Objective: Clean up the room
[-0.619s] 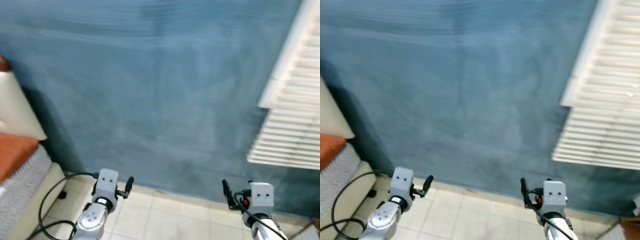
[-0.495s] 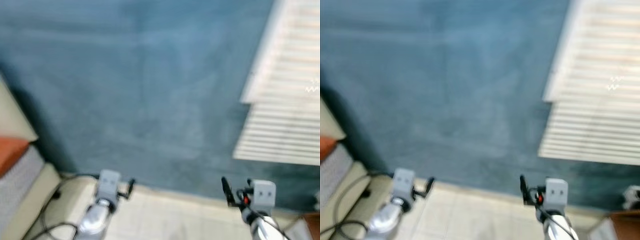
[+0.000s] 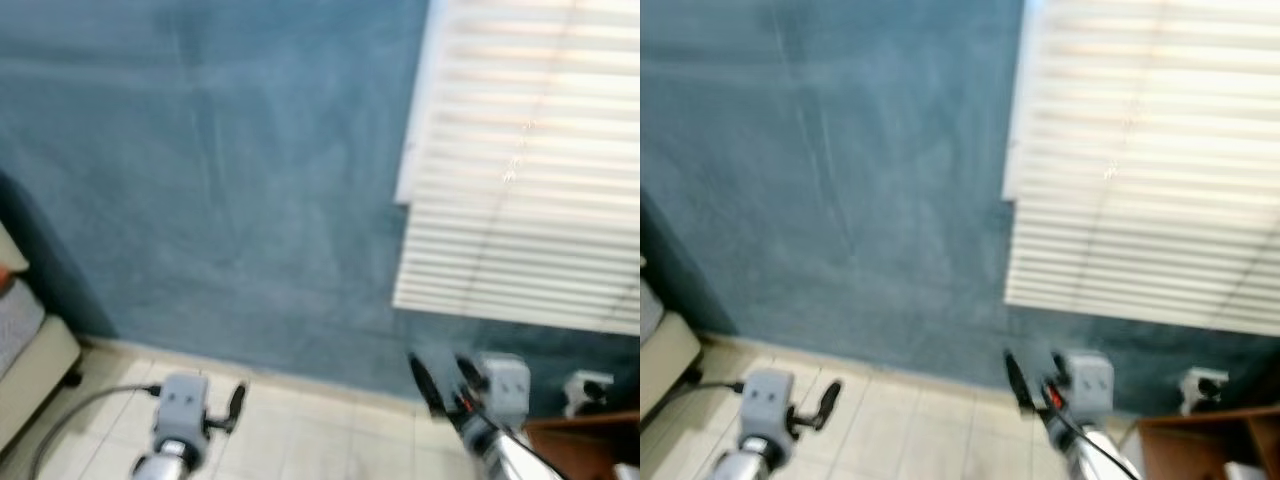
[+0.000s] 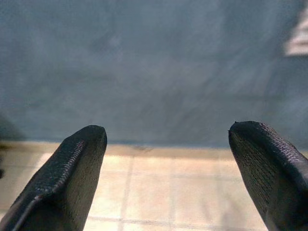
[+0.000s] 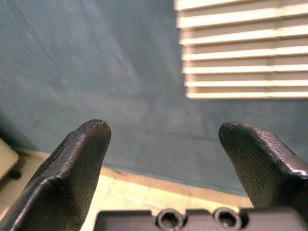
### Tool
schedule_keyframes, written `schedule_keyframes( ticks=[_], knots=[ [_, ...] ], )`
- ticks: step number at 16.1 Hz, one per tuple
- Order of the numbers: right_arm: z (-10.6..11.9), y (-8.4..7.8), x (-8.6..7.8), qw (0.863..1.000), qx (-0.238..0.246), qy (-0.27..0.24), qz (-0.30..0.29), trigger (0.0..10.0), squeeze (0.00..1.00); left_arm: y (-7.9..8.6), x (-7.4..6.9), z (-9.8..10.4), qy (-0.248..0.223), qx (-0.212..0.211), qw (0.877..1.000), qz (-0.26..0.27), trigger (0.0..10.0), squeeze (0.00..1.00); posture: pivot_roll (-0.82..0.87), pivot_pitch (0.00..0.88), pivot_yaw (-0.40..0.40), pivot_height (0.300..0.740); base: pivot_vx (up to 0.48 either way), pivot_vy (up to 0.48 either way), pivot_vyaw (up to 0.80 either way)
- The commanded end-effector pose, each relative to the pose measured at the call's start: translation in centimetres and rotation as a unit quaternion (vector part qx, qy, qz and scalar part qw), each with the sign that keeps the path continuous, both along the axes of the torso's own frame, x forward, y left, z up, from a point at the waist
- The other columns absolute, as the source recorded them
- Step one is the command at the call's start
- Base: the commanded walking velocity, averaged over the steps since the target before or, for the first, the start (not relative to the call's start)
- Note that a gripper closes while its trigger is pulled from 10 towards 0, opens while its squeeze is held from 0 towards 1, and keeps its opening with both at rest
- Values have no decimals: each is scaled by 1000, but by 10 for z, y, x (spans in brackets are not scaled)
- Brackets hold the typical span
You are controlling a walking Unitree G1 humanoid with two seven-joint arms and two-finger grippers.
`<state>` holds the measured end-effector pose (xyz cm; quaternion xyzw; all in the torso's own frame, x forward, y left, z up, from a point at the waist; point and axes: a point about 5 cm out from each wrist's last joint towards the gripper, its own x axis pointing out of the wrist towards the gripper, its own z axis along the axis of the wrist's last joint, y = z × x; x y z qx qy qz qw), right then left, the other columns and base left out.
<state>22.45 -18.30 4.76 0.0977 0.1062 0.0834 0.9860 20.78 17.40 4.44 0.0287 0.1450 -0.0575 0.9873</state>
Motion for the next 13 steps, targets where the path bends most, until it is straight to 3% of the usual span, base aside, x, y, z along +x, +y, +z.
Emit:
schedule_keyframes(
  ticks=[1,7,13],
  knots=[
    [4,9,5,1000,5,-6,27,10000,0,4,5,10,-19,4,999,30,10000,0,-75,0,-17,740,0,0,0],
    [0,2,-9,1000,-16,17,20,10000,0,1,-2,8,7,2,999,52,10000,0,-84,0,-13,740,0,0,0],
    [0,2,-9,1000,-16,17,20,10000,0,1,-2,8,7,2,999,52,10000,0,-84,0,-13,740,0,0,0]
  ],
)
